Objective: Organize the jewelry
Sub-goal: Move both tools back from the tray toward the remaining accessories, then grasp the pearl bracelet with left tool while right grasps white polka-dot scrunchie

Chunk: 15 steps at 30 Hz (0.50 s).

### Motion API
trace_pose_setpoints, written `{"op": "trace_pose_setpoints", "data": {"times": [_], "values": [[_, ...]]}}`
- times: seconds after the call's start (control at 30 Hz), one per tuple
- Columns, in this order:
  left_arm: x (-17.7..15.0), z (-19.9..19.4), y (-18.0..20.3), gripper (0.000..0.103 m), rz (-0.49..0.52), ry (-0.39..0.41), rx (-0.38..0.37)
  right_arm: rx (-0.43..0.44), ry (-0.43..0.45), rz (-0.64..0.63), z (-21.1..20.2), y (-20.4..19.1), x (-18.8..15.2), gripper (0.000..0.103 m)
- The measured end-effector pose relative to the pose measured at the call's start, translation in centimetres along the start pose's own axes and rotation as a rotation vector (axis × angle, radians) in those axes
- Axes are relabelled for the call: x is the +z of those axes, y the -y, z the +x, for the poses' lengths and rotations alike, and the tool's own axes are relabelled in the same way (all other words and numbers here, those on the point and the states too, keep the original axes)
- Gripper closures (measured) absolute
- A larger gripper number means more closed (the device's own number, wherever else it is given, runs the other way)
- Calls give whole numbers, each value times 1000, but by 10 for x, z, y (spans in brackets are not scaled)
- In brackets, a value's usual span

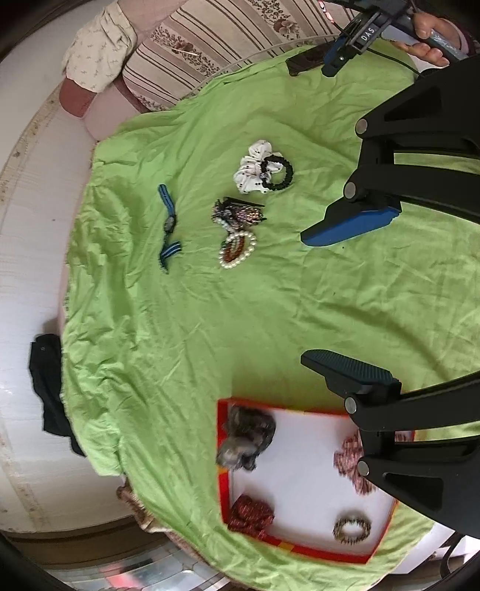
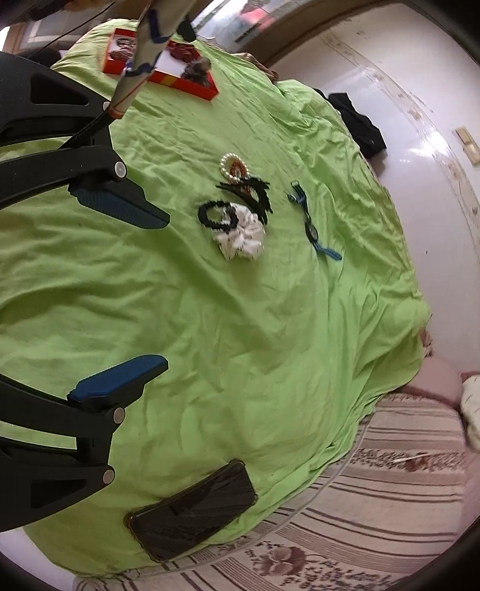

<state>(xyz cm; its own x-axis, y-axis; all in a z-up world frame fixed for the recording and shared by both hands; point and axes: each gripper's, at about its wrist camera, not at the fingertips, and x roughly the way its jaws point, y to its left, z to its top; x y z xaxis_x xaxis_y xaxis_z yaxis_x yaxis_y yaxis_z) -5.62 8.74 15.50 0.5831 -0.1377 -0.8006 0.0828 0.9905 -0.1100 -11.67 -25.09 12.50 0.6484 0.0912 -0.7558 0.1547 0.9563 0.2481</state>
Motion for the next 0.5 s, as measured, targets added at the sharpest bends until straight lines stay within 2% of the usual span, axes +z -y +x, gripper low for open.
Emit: {"op": "trace_pose_setpoints", "data": {"times": [0.23,0.5], "values": [[12,50,17,46,11,-45,-43,29,-21,21,25,4,7,28],[50,122,20,47,-20,-94,-65,139,-68,50,72,-11,30,30]]}}
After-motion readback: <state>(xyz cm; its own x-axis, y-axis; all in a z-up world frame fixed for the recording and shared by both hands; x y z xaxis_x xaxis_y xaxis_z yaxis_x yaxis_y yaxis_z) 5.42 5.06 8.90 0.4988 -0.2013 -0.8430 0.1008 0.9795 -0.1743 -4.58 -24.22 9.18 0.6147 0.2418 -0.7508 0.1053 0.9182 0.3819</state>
